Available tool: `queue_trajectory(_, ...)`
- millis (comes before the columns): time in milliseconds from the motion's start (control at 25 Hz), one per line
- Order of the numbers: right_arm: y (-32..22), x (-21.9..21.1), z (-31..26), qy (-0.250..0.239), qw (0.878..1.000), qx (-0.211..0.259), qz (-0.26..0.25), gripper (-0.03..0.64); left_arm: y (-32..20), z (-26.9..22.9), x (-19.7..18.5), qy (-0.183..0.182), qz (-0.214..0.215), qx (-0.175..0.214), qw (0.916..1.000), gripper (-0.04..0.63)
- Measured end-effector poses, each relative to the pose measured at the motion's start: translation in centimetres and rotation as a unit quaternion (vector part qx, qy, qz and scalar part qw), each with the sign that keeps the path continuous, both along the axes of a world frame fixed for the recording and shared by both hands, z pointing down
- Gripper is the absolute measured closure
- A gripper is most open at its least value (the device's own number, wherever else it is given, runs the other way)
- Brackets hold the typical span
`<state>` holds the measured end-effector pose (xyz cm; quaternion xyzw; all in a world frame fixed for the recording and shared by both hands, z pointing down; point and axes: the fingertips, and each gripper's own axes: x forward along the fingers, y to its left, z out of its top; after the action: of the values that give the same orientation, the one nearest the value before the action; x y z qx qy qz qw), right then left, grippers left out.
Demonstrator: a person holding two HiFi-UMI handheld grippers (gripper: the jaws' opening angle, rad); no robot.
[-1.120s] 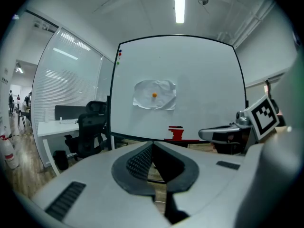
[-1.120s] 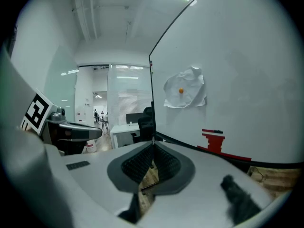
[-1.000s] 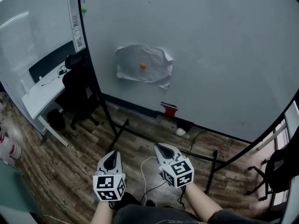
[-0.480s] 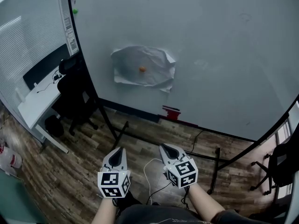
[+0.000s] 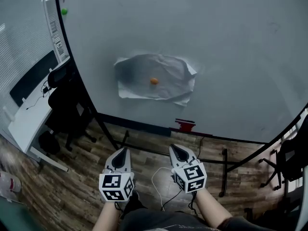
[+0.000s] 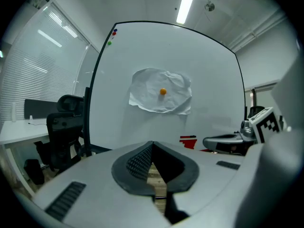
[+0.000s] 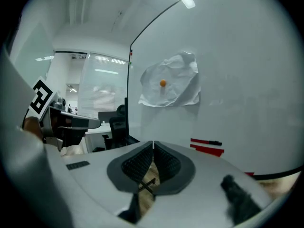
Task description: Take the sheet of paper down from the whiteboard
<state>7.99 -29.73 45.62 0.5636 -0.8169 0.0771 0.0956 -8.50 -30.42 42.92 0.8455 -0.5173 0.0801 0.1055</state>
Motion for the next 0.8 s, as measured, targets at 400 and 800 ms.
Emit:
queue_trajectory(400,-6.8,-2.2,-3.2,-0.012,0.995,0.039,0.088,0.594,-9.9,-1.6,-1.9,0.005,0.089,0.005,0.9960,0.583)
queue_trajectory(800,-10.3,-3.1,-5.5,0.009,0.983,0.073,0.170,0.594,-15.6,-2.5,-0.5,0.004,0.179,0.008,0.9838,0.580)
